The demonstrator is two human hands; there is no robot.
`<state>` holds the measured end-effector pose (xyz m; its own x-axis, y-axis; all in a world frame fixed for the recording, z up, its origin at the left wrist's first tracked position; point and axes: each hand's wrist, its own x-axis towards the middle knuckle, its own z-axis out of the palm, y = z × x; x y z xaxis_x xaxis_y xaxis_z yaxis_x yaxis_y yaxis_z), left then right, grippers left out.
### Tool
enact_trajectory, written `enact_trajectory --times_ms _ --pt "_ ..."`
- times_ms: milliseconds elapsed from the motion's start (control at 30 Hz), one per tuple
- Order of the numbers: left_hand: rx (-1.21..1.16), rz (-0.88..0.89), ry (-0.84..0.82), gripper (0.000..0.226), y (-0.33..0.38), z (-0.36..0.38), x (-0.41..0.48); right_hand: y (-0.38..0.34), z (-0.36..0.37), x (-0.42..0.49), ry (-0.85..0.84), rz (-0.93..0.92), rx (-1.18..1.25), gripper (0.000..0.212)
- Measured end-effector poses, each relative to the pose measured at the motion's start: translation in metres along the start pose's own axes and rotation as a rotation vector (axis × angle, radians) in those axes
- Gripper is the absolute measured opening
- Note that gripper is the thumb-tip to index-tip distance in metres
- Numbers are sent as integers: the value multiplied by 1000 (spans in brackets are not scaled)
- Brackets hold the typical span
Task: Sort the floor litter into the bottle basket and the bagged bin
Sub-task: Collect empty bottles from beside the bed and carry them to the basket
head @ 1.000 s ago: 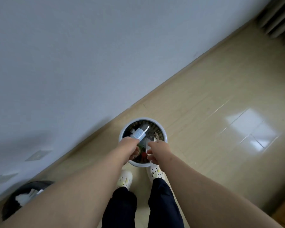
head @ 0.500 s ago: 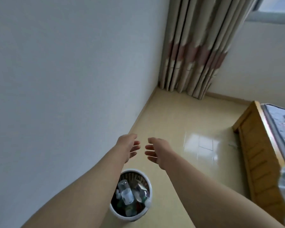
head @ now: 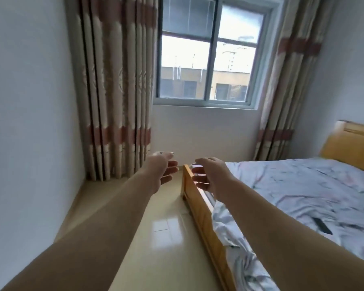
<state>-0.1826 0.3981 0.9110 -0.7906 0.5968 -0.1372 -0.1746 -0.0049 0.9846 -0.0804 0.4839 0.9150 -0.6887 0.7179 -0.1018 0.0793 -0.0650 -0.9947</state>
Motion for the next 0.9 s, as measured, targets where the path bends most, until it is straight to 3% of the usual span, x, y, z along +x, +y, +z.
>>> enact_trajectory --times_ms 167,367,633,900 --pt "34 37 -291 3 27 126 -68 -38 -140 -77 280 -58 -69 15" --pt "97 70 -613 11 40 239 -147 -55 -246 -193 600 -121 -79 12" --pt "210 7 -980 15 1 337 -260 -37 -313 -325 975 20 -121 13" --pt "292 -12 -1141 8 -33 376 -354 -7 -361 -408 1167 75 -88 18"
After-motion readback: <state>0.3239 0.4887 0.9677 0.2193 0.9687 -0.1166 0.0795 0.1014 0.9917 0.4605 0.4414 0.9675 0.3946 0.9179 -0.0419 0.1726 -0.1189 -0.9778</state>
